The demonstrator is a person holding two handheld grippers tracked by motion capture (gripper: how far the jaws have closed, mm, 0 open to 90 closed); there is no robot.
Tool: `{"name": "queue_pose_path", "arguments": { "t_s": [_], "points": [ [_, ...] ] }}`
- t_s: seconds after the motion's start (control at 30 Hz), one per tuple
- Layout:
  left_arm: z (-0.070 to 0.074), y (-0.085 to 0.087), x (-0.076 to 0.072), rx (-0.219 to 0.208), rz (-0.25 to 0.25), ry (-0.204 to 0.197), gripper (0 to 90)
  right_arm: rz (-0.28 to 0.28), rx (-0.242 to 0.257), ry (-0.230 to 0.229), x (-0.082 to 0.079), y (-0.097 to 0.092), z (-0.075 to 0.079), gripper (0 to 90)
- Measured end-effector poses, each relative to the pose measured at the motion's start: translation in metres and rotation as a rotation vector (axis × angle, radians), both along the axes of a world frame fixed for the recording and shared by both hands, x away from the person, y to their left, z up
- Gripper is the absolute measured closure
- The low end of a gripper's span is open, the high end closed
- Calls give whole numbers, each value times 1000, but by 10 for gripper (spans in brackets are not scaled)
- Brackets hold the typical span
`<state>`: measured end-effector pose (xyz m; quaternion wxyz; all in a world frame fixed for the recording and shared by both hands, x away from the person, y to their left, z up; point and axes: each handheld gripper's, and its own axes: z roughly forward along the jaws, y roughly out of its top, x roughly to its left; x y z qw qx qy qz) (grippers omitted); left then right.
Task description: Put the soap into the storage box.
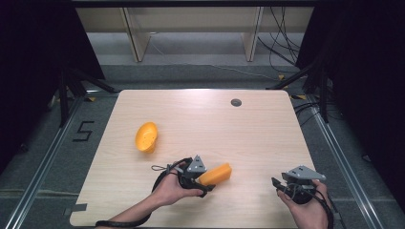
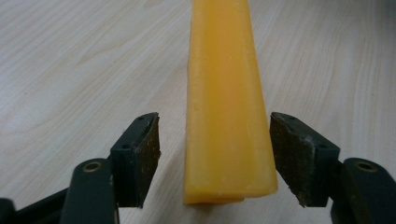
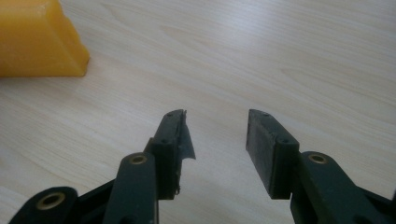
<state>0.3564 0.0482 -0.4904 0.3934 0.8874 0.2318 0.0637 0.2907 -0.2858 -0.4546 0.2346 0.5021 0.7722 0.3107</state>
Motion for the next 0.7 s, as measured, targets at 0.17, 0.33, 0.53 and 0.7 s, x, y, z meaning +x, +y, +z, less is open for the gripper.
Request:
{"name": "queue_pose_path", "arguments": {
  "t_s": [0.17,0.33,0.53,0.7],
  "points": [
    [0,-7,1,60,-18,-24,401,-5,6,7,0,0,0,573],
    [0,-11,5,146,-55,-23,508,5,18,28,0,1,-1,570],
    [-2,-19,3,151,-11,-11,598,3,0,13,0,-1,-3,569],
    [1,-19,0,168,18,0,601,-13,18,31,-1,0,-2,567]
  ]
}}
